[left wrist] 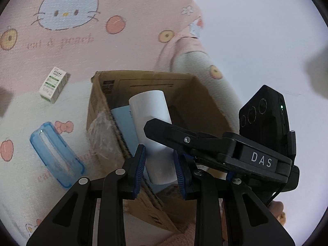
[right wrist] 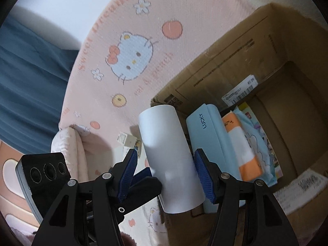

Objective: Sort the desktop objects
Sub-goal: 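Lower the paper roll into the carton beside the pencil case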

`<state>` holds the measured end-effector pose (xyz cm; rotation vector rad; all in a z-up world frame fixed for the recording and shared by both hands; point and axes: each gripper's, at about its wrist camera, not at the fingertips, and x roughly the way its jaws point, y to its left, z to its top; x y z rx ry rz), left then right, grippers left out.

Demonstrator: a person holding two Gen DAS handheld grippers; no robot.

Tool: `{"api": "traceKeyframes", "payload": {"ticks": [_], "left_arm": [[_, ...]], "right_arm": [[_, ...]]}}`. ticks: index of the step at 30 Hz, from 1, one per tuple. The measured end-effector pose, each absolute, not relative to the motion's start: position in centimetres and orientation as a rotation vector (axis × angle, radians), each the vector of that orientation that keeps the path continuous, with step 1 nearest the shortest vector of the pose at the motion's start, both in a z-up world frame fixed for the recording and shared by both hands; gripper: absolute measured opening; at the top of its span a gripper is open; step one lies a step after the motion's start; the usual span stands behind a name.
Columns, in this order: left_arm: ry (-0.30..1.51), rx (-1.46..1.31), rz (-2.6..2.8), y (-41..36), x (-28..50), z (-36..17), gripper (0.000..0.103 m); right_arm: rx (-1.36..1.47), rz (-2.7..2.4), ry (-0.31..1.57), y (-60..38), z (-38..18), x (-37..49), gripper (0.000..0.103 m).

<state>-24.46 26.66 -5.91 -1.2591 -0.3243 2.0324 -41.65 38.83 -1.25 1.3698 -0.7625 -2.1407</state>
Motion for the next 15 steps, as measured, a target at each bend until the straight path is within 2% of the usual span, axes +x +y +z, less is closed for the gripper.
{"api": "traceKeyframes", "payload": {"ticks": [9, 15], "left_arm": [[-0.258, -1.318, 2.084, 28.1, -24.9, -6.5, 0.031], [-0.292, -1.32, 2.094, 27.5, -24.6, -6.3, 0.032]], "right_arm": [[1.468, -2.024, -0.775, 39.4, -3.4, -44.6, 0.056], [1.51, -2.057, -0.794, 41.1, -3.7, -44.2, 0.056]]}}
